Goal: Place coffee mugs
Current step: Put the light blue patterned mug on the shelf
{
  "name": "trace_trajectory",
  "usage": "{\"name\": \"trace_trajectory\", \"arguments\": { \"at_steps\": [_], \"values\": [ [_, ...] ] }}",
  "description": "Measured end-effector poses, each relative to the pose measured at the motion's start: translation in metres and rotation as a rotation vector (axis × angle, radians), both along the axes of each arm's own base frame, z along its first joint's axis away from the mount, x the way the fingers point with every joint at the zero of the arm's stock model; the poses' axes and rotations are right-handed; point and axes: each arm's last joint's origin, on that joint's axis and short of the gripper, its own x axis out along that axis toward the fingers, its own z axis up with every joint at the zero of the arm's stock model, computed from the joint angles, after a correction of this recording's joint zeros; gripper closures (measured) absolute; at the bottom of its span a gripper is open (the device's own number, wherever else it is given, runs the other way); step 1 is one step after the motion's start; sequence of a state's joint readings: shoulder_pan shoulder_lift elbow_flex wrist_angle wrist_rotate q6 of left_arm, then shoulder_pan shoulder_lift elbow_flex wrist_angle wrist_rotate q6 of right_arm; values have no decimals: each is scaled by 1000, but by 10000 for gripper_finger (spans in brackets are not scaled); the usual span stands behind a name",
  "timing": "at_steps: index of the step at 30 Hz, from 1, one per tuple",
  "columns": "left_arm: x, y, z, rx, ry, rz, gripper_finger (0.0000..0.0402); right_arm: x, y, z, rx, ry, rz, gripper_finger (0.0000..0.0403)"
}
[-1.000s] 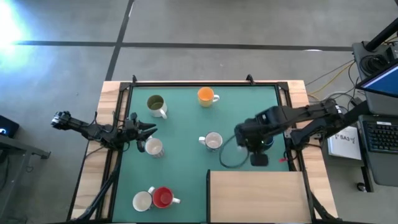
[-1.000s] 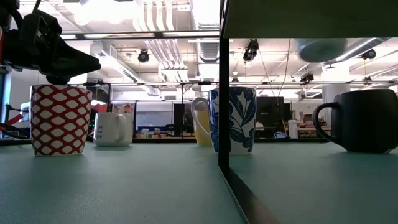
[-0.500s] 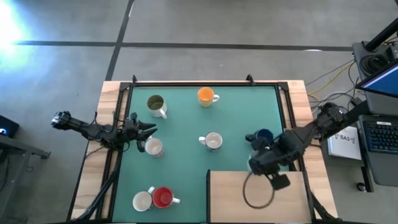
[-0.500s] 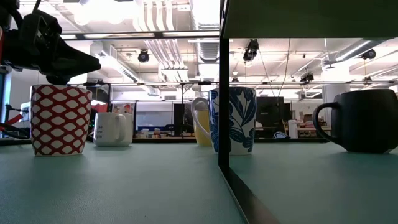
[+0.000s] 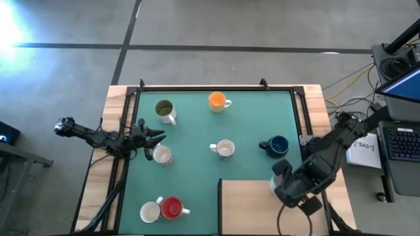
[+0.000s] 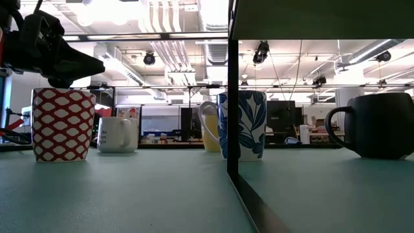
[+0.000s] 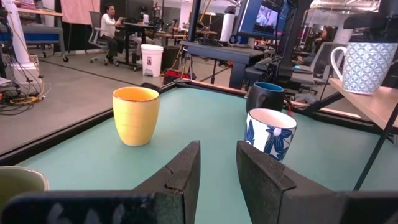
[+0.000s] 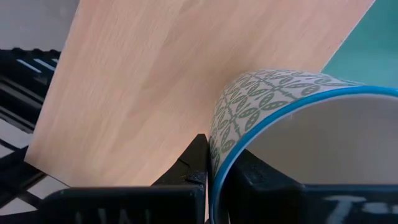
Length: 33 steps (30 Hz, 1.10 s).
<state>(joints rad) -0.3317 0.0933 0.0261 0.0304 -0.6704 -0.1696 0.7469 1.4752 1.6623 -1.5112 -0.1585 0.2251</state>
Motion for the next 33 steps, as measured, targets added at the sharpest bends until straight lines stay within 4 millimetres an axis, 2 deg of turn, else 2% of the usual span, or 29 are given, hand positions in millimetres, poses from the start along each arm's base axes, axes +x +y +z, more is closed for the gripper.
{"name": "trace_trajectory", "arguments": {
  "at_steps": [8,18,33],
  "values": [
    [0,0,0,0,0,-1,315,-2,14,-8,-25,16,38,371],
    [0,0,0,0,0,-1,315,-10,27,-9,-2,25,-12,368],
    [0,0,0,0,0,-1,315,-18,33,-9,4,56,-38,372]
  ]
}}
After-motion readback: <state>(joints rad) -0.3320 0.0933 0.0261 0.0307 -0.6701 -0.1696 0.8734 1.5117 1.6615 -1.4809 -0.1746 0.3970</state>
